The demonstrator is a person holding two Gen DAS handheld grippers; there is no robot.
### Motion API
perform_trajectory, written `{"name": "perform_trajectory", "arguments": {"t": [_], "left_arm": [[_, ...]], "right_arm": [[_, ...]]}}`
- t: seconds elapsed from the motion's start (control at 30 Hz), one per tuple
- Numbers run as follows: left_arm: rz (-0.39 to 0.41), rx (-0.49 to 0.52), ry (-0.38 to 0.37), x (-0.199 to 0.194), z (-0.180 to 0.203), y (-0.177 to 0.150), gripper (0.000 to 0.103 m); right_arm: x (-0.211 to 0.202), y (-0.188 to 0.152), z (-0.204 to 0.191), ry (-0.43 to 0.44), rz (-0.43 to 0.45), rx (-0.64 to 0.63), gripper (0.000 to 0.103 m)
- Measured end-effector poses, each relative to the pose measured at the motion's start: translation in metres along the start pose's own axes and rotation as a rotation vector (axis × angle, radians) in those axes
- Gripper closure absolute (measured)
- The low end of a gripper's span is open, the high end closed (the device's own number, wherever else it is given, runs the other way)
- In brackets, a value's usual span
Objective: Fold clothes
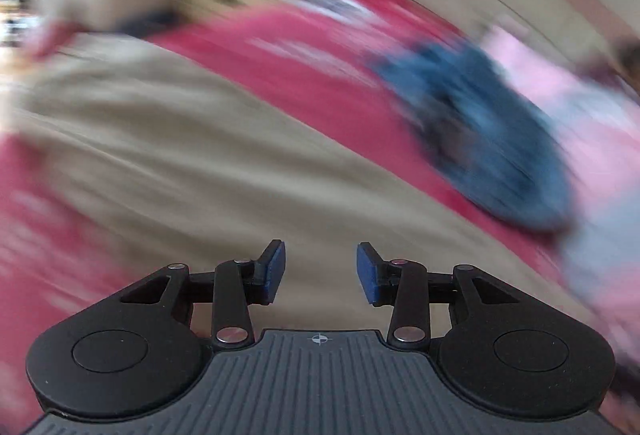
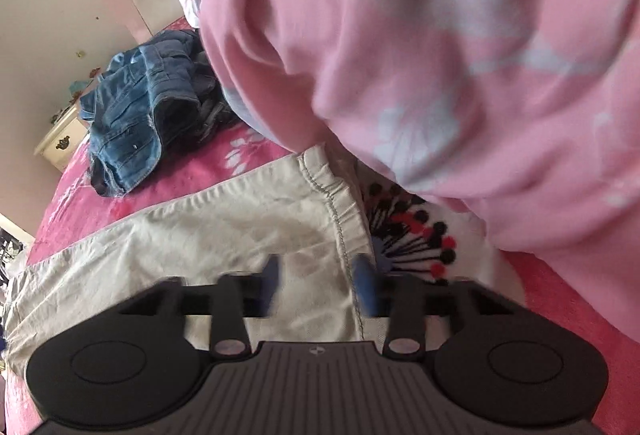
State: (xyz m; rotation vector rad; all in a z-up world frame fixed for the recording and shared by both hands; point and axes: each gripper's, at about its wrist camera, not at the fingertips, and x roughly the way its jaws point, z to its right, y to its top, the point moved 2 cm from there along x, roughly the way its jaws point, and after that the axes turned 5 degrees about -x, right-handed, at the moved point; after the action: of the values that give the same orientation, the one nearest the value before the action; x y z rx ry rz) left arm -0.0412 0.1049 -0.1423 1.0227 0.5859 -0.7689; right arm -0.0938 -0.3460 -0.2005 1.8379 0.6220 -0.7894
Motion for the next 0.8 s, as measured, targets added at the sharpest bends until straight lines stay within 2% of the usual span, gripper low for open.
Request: {"name": "perform_trajectory", "arguments": {"t": [0.03, 0.17, 0.23, 0.27, 0.33, 0.4, 0.43, 0.47, 0.53, 0.57, 0.6, 0.63, 0.67, 0.8], "left_arm": [[-0.024, 0.029, -0.051, 0.009, 0.023, -0.014, 0.060], [-0.113, 0.120, -0.244, 0.040, 0.101, -0.048, 0.059], [-0.165, 0.156, -0.330, 0.055, 0.129, -0.059, 0.054], [-0.186, 0.172, -0.347, 0.062, 0.140, -0.063, 0.050], [-0.209, 0.204, -0.353, 0.074, 0.156, -0.065, 0.050], [-0.222, 0.229, -0.356, 0.082, 0.167, -0.066, 0.050], [-0.223, 0.233, -0.360, 0.084, 0.167, -0.064, 0.050], [-0.224, 0.237, -0.363, 0.086, 0.168, -0.063, 0.050], [-0.229, 0.227, -0.358, 0.090, 0.167, -0.062, 0.050], [-0.234, 0.215, -0.349, 0.091, 0.166, -0.064, 0.050], [-0.242, 0.194, -0.337, 0.092, 0.163, -0.065, 0.050], [-0.251, 0.167, -0.326, 0.093, 0.160, -0.065, 0.050], [-0.259, 0.141, -0.315, 0.094, 0.157, -0.066, 0.049], [-0.281, 0.064, -0.332, 0.096, 0.152, -0.066, 0.049]], "right_arm": [[-0.004, -0.002, -0.006, -0.009, 0.019, -0.051, 0.099], [-0.018, -0.011, -0.031, -0.045, 0.094, -0.256, 0.102], [-0.025, -0.017, -0.044, -0.070, 0.131, -0.372, 0.102], [-0.028, -0.022, -0.053, -0.106, 0.151, -0.453, 0.102], [-0.031, -0.023, -0.055, -0.170, 0.190, -0.498, 0.100], [-0.023, -0.010, -0.036, -0.154, 0.152, -0.375, 0.078], [-0.014, -0.005, -0.025, -0.138, 0.124, -0.315, 0.060], [-0.005, 0.000, -0.017, -0.123, 0.106, -0.275, 0.057], [0.014, 0.008, 0.000, -0.093, 0.074, -0.195, 0.057], [0.023, 0.010, 0.006, -0.075, 0.064, -0.153, 0.061], [0.030, 0.012, 0.013, -0.044, 0.051, -0.102, 0.068], [0.034, 0.012, 0.017, -0.017, 0.043, -0.065, 0.081], [0.032, 0.011, 0.017, -0.015, 0.053, -0.060, 0.083], [0.000, -0.005, -0.012, -0.029, 0.190, -0.264, 0.084]]}}
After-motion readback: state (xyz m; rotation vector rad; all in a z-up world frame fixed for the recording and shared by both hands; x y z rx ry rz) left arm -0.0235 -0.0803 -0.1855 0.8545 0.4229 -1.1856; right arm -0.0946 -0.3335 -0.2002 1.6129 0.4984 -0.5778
